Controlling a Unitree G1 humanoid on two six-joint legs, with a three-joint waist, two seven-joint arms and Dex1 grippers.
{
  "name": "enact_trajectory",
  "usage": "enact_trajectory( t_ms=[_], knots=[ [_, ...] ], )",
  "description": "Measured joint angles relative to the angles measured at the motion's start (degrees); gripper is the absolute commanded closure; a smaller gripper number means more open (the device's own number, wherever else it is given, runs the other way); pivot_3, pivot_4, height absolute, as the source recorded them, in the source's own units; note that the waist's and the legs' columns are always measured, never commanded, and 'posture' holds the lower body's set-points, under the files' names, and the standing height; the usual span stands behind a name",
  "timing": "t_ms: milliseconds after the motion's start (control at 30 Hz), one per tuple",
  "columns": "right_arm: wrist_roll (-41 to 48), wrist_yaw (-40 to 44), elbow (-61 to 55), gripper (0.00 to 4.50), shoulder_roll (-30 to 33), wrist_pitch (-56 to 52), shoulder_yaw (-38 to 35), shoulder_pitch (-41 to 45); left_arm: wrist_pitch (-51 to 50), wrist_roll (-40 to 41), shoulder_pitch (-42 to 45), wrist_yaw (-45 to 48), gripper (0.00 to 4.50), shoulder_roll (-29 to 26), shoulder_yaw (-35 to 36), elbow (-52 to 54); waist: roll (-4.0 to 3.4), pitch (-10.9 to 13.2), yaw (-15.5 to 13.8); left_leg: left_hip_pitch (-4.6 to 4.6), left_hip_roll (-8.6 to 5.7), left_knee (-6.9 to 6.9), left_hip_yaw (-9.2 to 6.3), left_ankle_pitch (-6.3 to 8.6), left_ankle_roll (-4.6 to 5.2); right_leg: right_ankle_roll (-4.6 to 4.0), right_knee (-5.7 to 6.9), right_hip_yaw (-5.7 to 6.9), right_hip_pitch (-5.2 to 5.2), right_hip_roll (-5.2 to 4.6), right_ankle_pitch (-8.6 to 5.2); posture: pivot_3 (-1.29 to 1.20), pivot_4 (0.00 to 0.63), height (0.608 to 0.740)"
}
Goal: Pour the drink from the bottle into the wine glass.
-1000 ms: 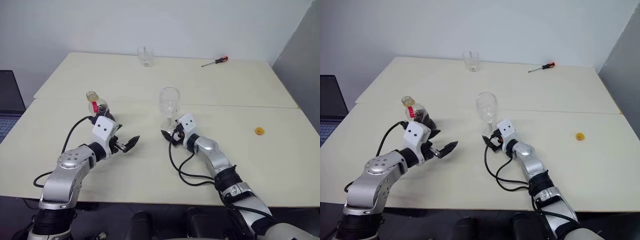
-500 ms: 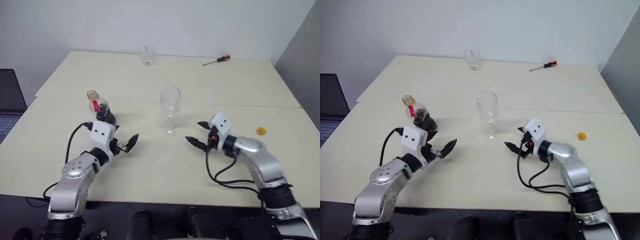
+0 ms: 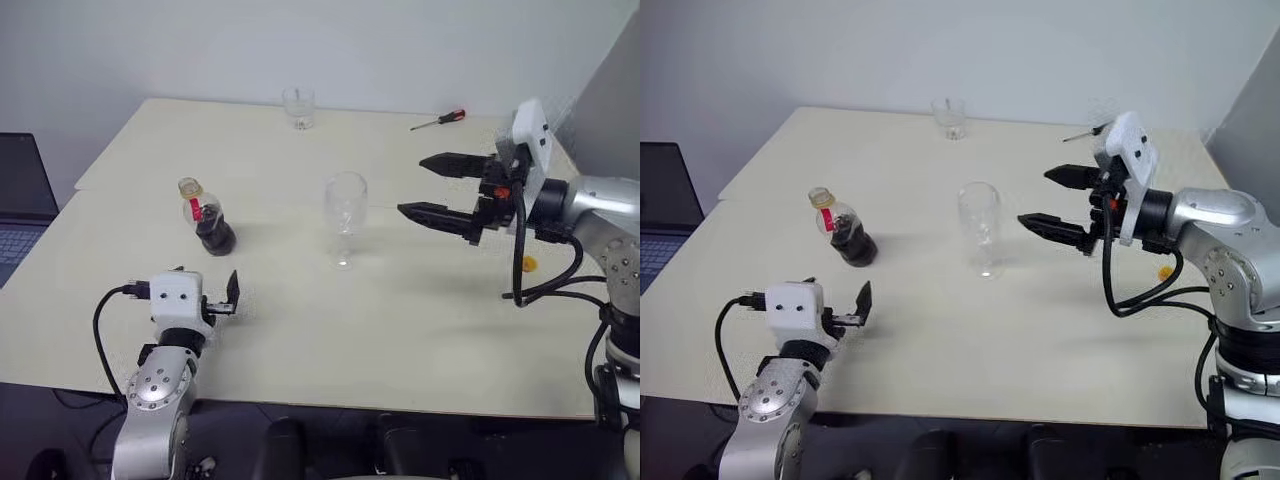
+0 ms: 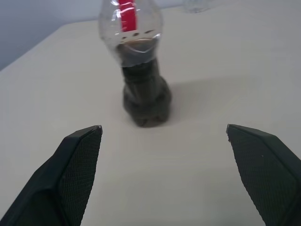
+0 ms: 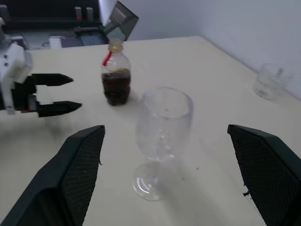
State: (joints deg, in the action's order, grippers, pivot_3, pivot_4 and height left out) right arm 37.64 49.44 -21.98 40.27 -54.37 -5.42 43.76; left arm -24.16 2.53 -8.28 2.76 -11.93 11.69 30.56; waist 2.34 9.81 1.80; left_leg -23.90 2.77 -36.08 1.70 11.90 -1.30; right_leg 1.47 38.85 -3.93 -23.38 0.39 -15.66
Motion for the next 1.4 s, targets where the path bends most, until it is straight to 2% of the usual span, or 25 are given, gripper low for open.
enact_trajectory(
  t_ms=[200, 567, 800, 1067, 1400],
  knots=[
    [-0.7, -1.7, -0.3, 0.04, 2.0, -1.5, 4.5, 2.4, -0.4, -0.2, 4.2, -2.3, 0.0, 0.3, 2.6, -2.0, 0.02, 0.0, -0.1, -0.02, -0.03, -0.02, 0.02, 0.0, 0.0, 0.0, -0.06, 0.01, 0.0, -0.07, 0.02, 0.0, 0.15, 0.74],
    [-0.1, -2.0, 0.3, 0.04, 2.2, -2.4, 5.9, 5.2, 0.3, 0.7, 14.5, -3.0, 0.0, -0.2, 4.7, -14.0, 0.03, 0.0, 0.0, -0.03, -0.03, 0.01, 0.02, 0.0, 0.0, -0.03, -0.05, 0.13, -0.02, -0.01, 0.06, 0.0, 0.15, 0.74],
    [0.1, -2.1, 0.3, 0.04, 1.2, -2.4, 6.8, 7.0, 2.7, 1.4, 18.7, 1.3, 0.0, -3.3, 2.7, -20.3, 0.02, 0.0, 0.0, -0.04, -0.01, 0.02, 0.03, 0.0, 0.0, -0.1, -0.04, 0.16, -0.05, 0.0, 0.11, 0.0, 0.15, 0.74],
    [-0.3, -2.3, 0.2, 0.04, 1.2, -2.4, 7.2, 7.0, 3.3, 1.9, 21.6, 3.1, 0.0, -4.4, 2.3, -24.9, 0.03, 0.0, 0.0, -0.08, -0.02, 0.01, 0.02, 0.0, 0.0, -0.14, -0.02, 0.21, -0.06, -0.02, 0.13, 0.0, 0.15, 0.74],
    [-0.5, -2.2, -0.2, 0.04, 1.3, -2.4, 7.9, 7.0, 7.3, 2.9, 28.6, 8.3, 0.0, -7.9, 1.9, -36.9, 0.03, 0.0, 0.0, -0.12, -0.01, 0.02, 0.02, 0.0, 0.0, -0.18, -0.01, 0.24, -0.13, 0.0, 0.15, 0.0, 0.15, 0.74]
  ],
)
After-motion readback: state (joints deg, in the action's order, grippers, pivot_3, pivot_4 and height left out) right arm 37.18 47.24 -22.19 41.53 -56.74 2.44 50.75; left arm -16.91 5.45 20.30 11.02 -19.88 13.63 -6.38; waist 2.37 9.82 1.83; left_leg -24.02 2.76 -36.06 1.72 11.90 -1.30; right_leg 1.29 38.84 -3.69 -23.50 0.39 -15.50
